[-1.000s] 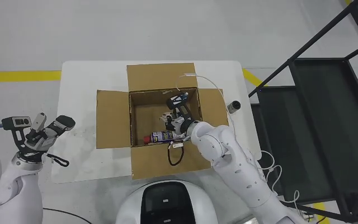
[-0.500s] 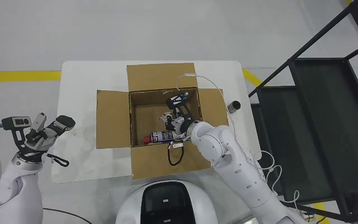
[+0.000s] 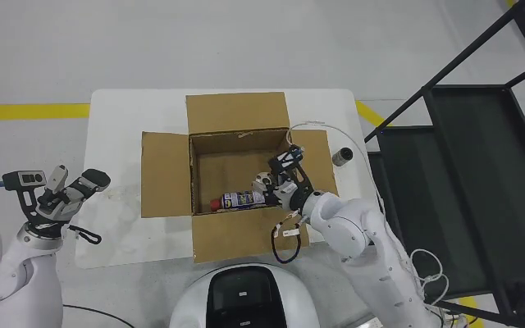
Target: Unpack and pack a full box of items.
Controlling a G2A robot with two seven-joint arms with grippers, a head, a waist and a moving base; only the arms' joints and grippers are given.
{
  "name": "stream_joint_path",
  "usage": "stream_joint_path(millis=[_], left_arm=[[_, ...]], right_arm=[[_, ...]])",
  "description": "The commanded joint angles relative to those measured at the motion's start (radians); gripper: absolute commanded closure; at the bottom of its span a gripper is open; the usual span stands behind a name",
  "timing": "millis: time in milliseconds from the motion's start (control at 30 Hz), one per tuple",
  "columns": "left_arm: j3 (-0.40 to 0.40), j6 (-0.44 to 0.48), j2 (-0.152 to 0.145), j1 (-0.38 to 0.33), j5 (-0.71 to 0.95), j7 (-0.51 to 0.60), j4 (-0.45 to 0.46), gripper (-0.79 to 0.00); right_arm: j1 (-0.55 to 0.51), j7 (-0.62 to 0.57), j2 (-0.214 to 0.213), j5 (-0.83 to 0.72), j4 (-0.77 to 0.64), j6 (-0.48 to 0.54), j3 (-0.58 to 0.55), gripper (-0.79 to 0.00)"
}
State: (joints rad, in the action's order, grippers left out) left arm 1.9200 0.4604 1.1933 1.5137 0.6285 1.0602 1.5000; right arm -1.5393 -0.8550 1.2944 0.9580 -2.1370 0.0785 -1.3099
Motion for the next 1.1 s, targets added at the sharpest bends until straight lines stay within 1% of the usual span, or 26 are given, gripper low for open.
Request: stream_joint_path(millis=[0, 100, 133, 267, 300, 833, 933, 1000, 1067], left_arm=[[0.000, 0.000, 0.000, 0.000, 0.000, 0.000, 0.000, -0.785], [0.000, 0.000, 0.000, 0.000, 0.000, 0.000, 0.000, -0.785], [0.000, 0.000, 0.000, 0.000, 0.000, 0.000, 0.000, -0.785], [0.000, 0.000, 0.000, 0.000, 0.000, 0.000, 0.000, -0.785], [0.000, 0.000, 0.000, 0.000, 0.000, 0.000, 0.000, -0.785], [0.000, 0.000, 0.000, 0.000, 0.000, 0.000, 0.000, -0.785], [0.000, 0.000, 0.000, 0.000, 0.000, 0.000, 0.000, -0.785], [0.000, 0.000, 0.000, 0.000, 0.000, 0.000, 0.000, -0.785], [0.000, 0.000, 0.000, 0.000, 0.000, 0.000, 0.000, -0.785]], right_arm=[[-0.071, 0.030, -0.009, -0.012, -0.039, 0.042, -0.075, 0.000], [-0.169, 0.120, -0.020, -0.054, -0.055, 0.102, -0.194, 0.000], [-0.209, 0.160, -0.023, -0.093, -0.048, 0.130, -0.241, 0.000], [-0.304, 0.253, -0.030, -0.217, -0.004, 0.213, -0.370, 0.000], [-0.317, 0.263, -0.031, -0.237, 0.003, 0.229, -0.388, 0.000], [-0.315, 0.273, -0.031, -0.239, 0.007, 0.226, -0.387, 0.000], [-0.314, 0.310, -0.033, -0.217, 0.033, 0.208, -0.416, 0.000], [-0.322, 0.362, -0.034, -0.197, 0.067, 0.193, -0.450, 0.000], [-0.332, 0.415, -0.036, -0.183, 0.115, 0.210, -0.473, 0.000]])
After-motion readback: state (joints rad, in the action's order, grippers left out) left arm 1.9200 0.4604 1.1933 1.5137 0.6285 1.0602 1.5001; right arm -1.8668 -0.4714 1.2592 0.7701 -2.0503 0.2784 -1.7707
